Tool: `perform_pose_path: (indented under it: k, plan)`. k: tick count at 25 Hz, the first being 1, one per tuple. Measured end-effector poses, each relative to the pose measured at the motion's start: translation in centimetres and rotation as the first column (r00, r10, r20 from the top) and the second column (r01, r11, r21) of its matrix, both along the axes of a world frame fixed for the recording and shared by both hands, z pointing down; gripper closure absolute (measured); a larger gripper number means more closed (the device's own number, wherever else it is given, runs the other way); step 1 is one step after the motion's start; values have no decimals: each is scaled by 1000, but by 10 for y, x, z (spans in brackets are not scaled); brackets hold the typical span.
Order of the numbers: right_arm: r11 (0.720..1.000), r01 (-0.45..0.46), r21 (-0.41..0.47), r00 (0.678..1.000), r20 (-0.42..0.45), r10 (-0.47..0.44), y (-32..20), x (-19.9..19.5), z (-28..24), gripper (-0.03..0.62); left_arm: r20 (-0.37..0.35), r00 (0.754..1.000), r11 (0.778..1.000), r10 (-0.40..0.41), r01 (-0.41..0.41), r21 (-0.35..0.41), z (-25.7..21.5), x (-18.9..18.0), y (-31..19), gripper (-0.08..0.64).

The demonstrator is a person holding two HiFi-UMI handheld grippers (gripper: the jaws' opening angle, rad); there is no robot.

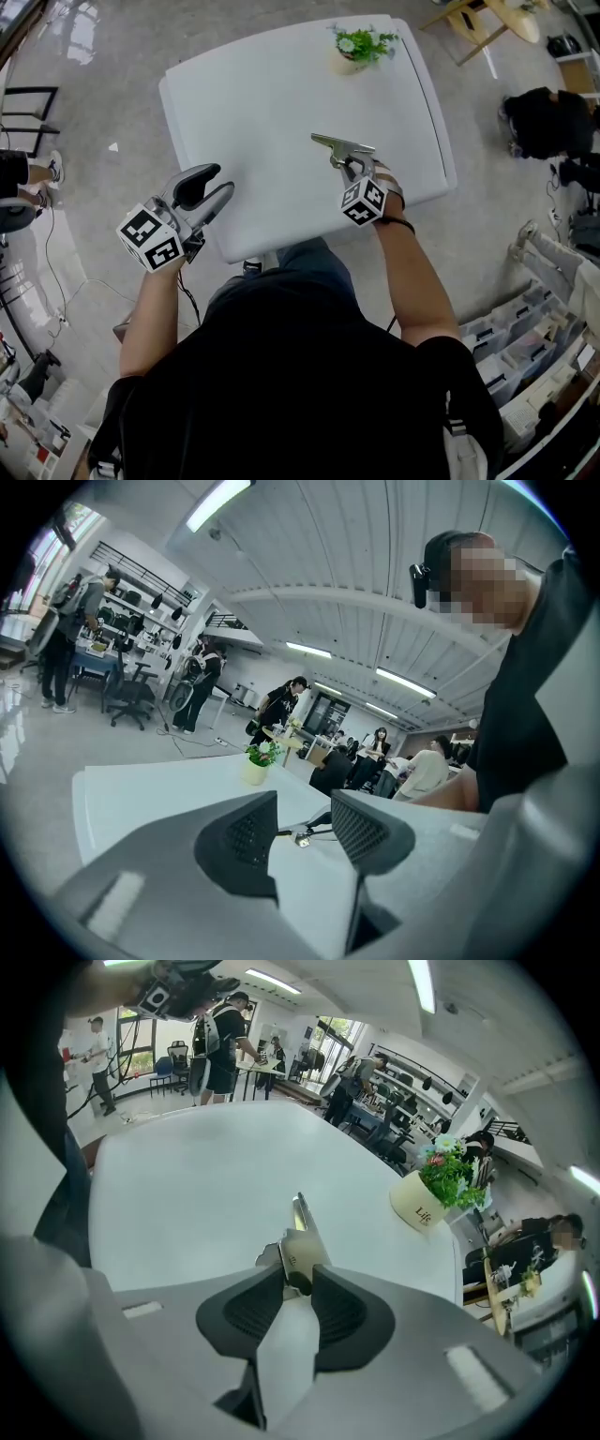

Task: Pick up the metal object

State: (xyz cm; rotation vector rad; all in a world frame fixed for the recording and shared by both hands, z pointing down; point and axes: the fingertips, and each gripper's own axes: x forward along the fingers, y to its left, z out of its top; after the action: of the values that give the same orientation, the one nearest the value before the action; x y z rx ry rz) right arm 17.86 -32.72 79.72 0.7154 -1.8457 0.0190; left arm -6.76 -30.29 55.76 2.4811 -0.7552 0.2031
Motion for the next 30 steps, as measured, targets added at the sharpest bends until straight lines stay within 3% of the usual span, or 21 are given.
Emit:
perform_pose_path:
  k: [30]
  plan:
    - [999, -43, 16, 996, -75, 44, -28, 8, -21, 551, 1, 1000, 999, -30, 30, 25, -34, -7, 8, 376]
